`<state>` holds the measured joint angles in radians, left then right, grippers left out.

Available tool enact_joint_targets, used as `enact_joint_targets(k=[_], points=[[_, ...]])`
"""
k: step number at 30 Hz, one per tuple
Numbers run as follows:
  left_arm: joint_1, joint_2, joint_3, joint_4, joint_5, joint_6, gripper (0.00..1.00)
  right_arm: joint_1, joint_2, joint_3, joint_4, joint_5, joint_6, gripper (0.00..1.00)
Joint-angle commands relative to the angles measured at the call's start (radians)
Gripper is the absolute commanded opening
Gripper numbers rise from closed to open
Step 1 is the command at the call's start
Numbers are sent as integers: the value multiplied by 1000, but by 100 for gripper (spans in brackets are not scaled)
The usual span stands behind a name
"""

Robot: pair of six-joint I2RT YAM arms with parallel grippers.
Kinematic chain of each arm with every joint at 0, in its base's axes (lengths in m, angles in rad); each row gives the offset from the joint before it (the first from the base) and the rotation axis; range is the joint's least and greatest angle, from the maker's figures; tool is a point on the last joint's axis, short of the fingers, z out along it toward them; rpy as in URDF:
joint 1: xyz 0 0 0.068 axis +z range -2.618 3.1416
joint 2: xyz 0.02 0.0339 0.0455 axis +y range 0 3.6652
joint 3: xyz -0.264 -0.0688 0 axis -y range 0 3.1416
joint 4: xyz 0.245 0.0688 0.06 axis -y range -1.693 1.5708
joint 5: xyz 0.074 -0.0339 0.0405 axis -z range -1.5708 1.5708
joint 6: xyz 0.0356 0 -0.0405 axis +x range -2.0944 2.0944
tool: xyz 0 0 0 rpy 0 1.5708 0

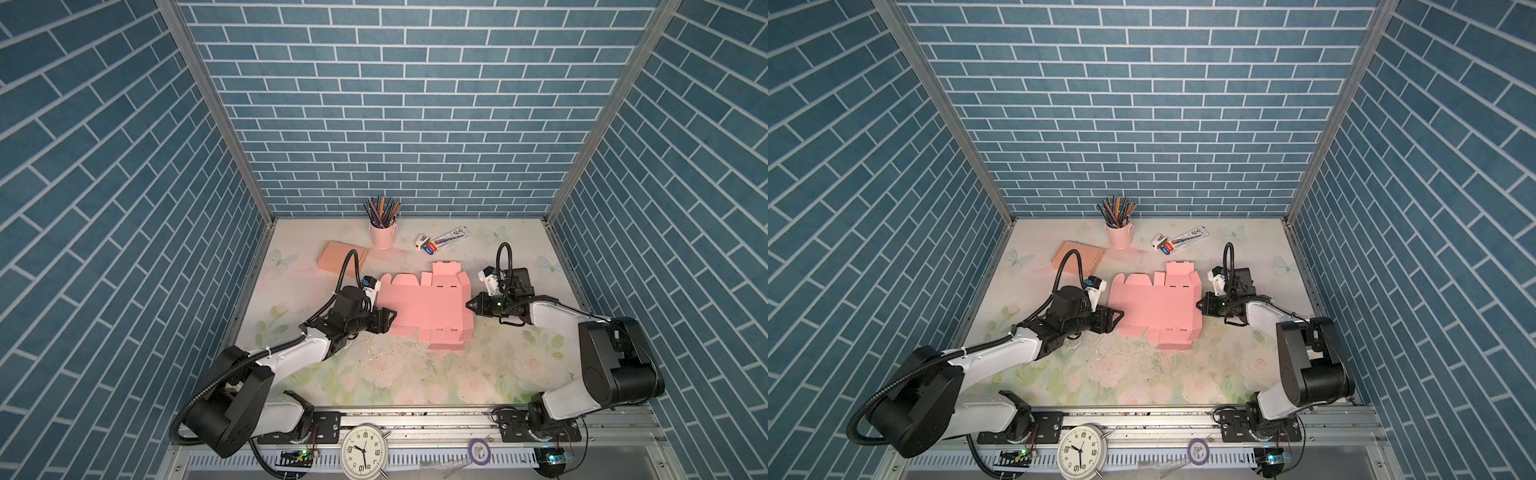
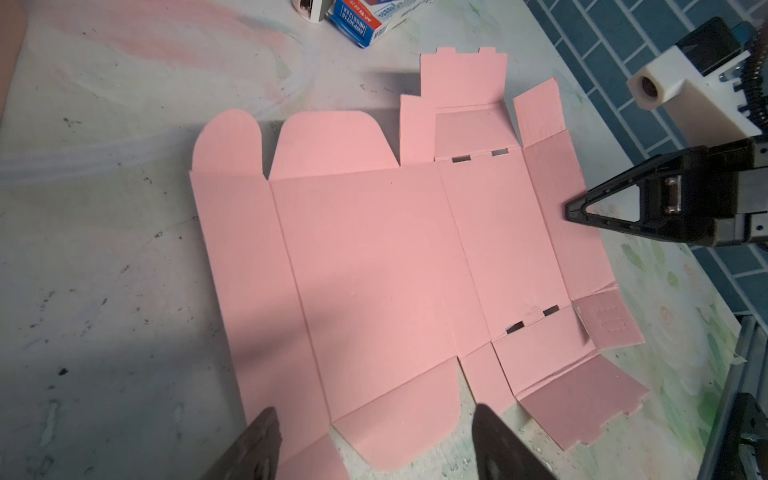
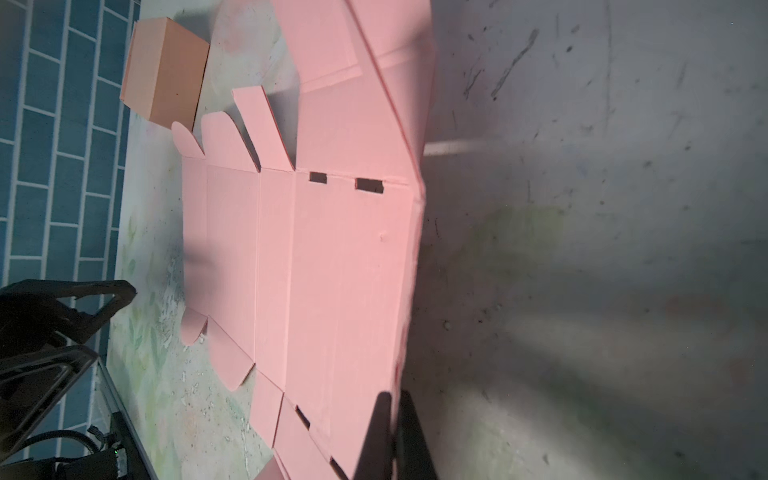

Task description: Fold the paper box

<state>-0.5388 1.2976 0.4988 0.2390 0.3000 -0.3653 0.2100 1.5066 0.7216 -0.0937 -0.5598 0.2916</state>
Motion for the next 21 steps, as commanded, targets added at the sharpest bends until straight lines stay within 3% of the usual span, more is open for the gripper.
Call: enact_joint_targets(k=[1, 9, 21], points=[[2, 0, -28, -13, 21, -19, 74, -3, -28, 38, -197, 58, -149, 1], [1, 75, -37, 60, 34, -37, 74, -3, 63, 76, -129, 22, -128, 4], [1, 194, 8, 69, -25, -29, 73, -3, 124, 44, -22, -12, -73, 21]])
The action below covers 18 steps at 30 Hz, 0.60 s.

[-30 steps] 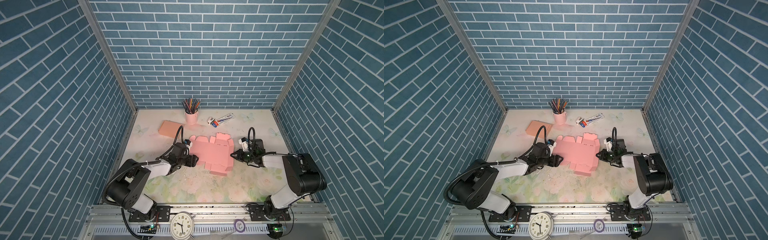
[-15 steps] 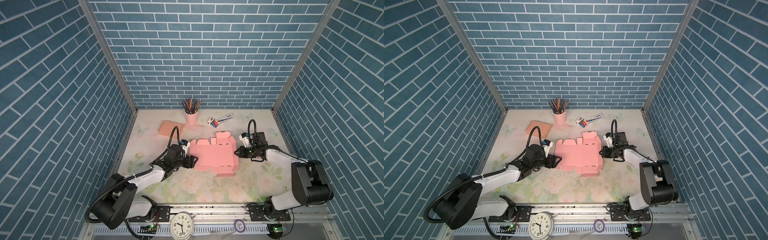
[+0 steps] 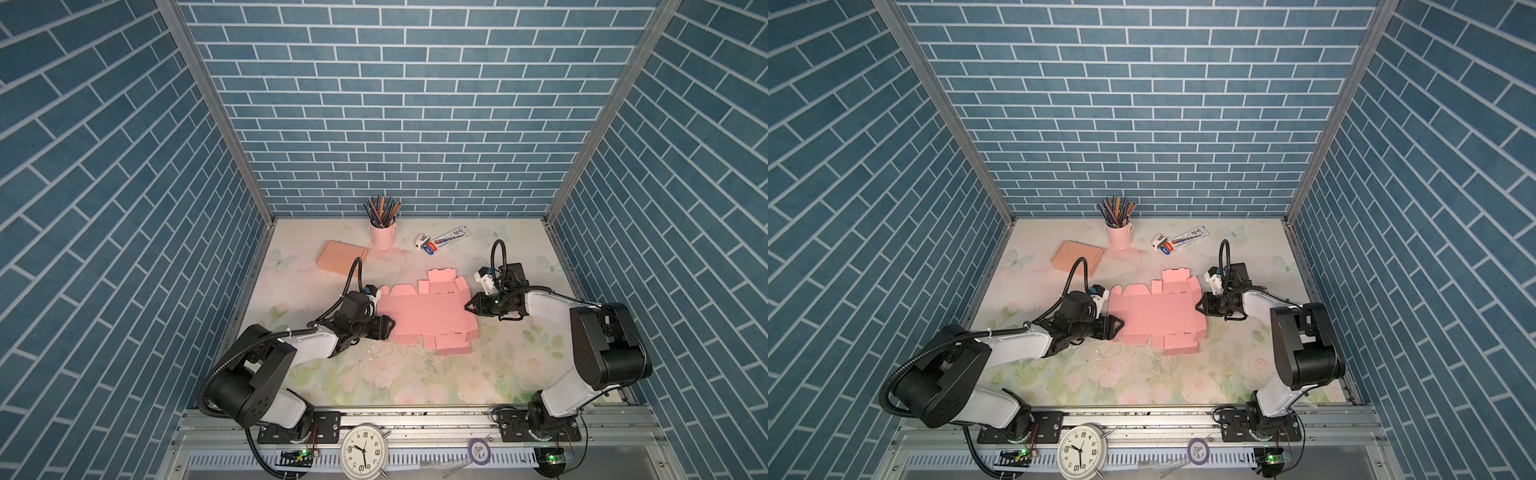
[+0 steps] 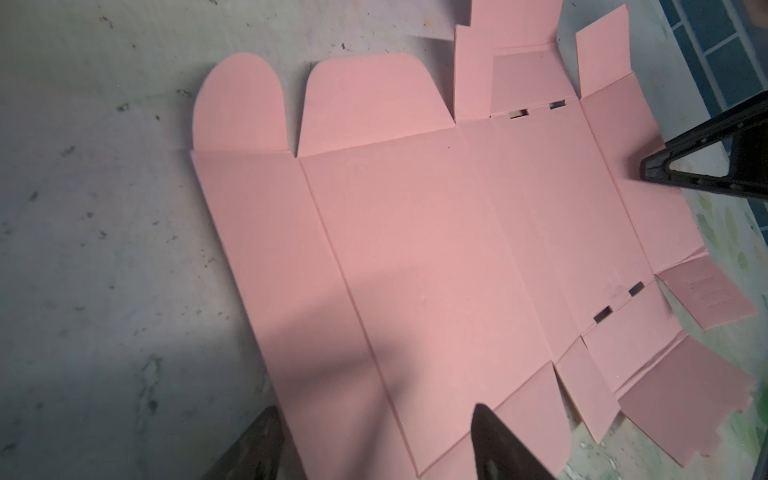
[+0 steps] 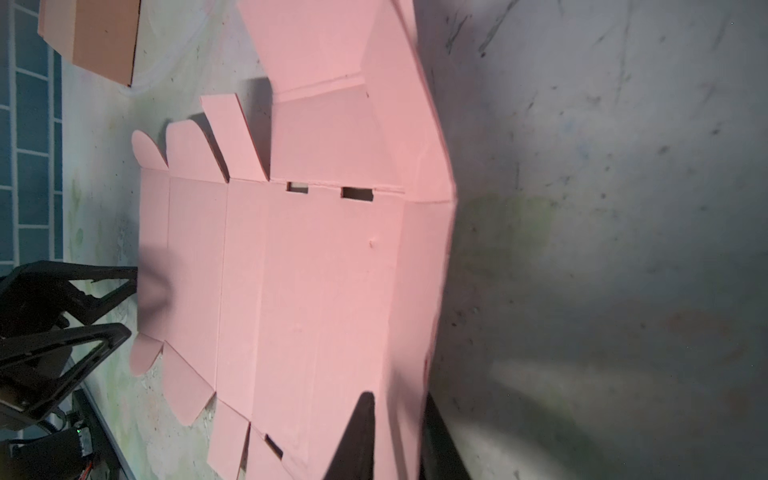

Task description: Fold the paper box

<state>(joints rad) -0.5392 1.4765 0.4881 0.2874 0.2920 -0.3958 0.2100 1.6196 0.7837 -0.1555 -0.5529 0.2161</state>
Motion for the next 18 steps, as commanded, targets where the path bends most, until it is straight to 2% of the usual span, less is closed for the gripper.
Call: enact_joint_targets(k=[1, 6, 11, 18], points=[[1, 17, 18, 22, -15, 3, 73, -3, 13, -21, 49, -20, 8, 21], [0, -6, 4, 17, -10, -2, 73, -3, 16, -23, 45, 5, -2, 9], [-5, -59, -9, -6, -9, 0, 73, 0, -37, 0, -28, 72, -41, 2], [-26, -145, -11, -28, 21, -7, 73, 123, -135, 103, -243, 338, -121, 0]])
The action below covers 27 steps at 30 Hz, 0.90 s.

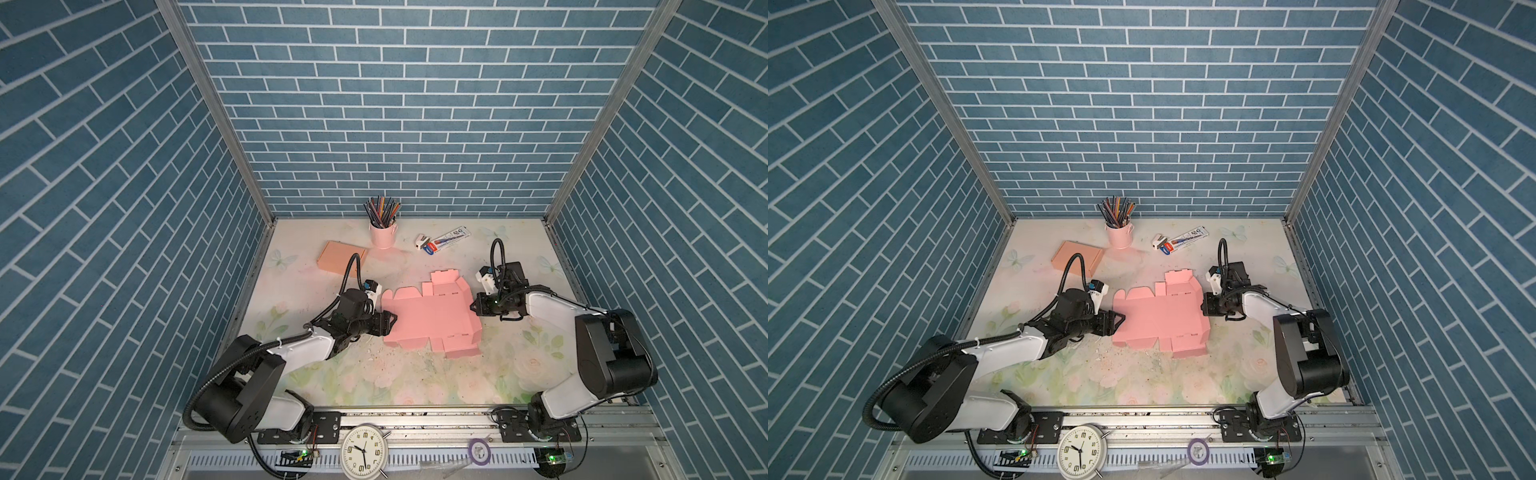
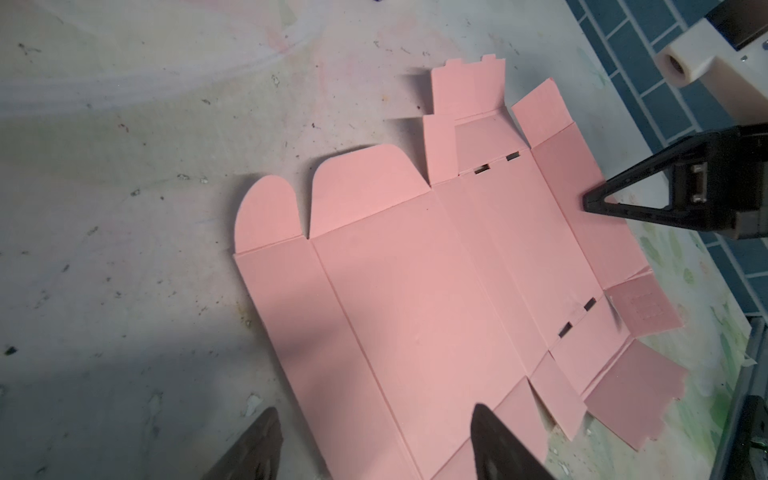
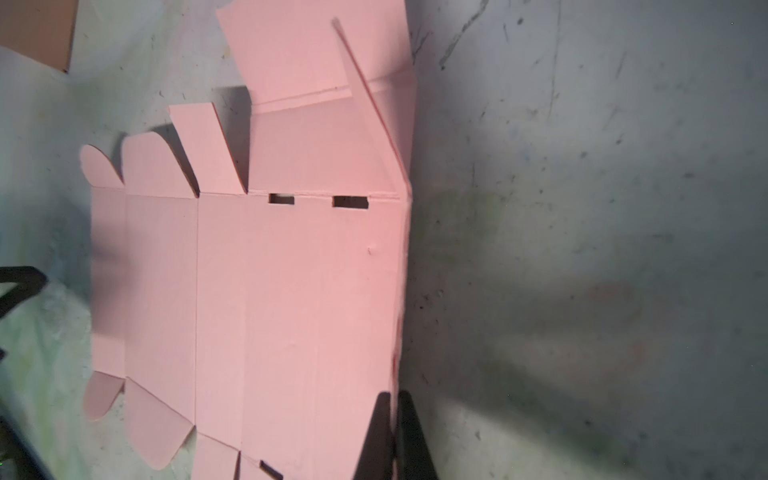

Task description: Fold the paper box

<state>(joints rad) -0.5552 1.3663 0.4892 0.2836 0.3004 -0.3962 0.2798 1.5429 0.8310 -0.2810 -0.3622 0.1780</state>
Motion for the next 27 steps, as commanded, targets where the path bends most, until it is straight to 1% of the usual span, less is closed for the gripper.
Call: enact_joint_targets(k=[1, 6, 9, 11, 15, 19, 23, 27], points=[[-10, -48, -11, -26, 18, -11, 73, 74, -73, 69, -145, 182, -88, 0], [-10, -85, 26, -25, 65, -29, 71, 168, -137, 121, -227, 296, -128, 0], [-10, -68, 58, -1, 96, -44, 63, 219, -140, 152, -262, 339, -165, 0], [-6, -44, 73, 39, 116, -59, 53, 237, -137, 158, -255, 341, -181, 0], [9, 45, 143, 93, 130, -78, 21, 268, -113, 178, -222, 317, -213, 0], [34, 147, 218, 144, 155, -97, 1, 292, -84, 210, -189, 291, -247, 0], [44, 211, 302, 146, 152, -76, 0, 298, -52, 234, -170, 280, -274, 0], [46, 284, 381, 154, 179, -66, 0, 302, -18, 256, -169, 263, -282, 0]])
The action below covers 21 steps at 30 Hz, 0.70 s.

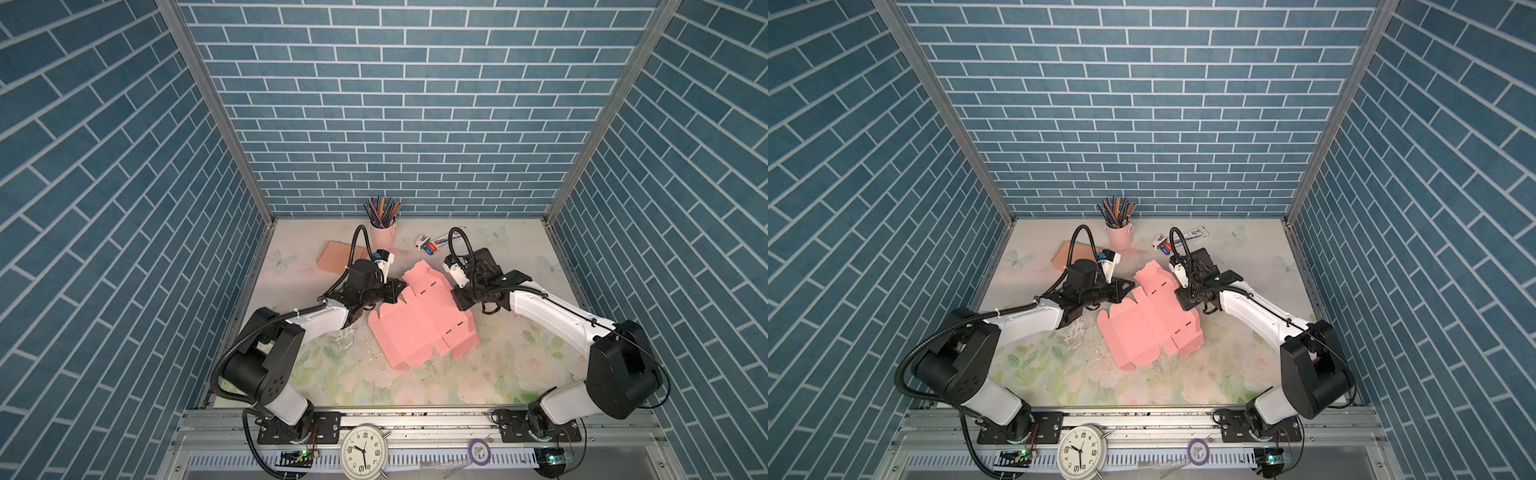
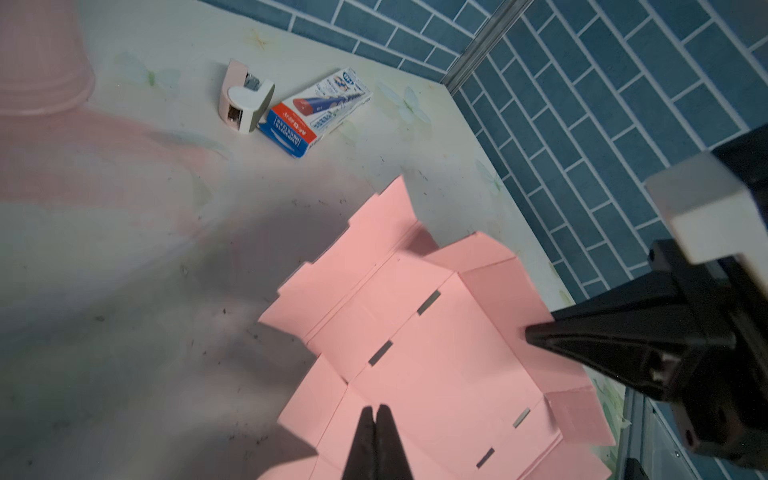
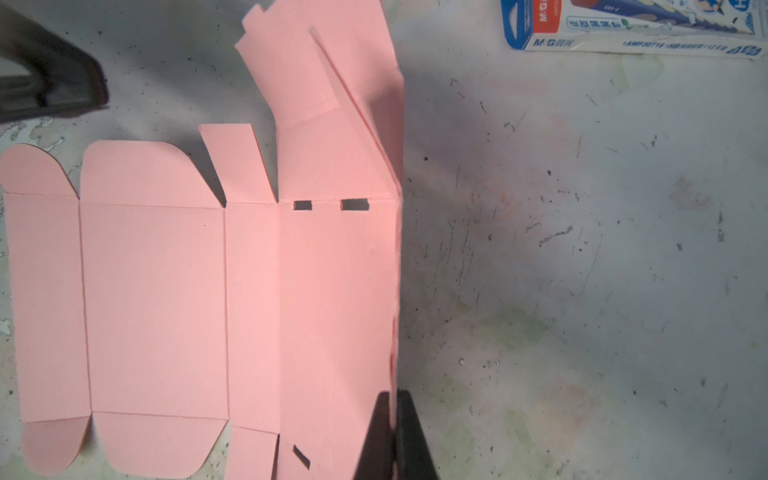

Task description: Fold the paper box

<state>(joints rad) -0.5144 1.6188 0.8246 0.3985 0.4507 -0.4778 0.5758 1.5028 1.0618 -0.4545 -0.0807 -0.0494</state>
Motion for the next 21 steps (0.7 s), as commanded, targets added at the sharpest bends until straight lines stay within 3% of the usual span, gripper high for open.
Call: enact_joint_targets(k=[1, 11, 21], points=[[5, 49, 61, 51, 37, 14, 0, 7, 28, 29, 6, -19, -58, 0], [4, 187, 204, 65, 64, 16, 0, 34, 53, 27, 8, -21, -77, 0], [-13, 250, 320, -53, 48, 67, 0, 49, 50, 30, 3, -3, -83, 0]])
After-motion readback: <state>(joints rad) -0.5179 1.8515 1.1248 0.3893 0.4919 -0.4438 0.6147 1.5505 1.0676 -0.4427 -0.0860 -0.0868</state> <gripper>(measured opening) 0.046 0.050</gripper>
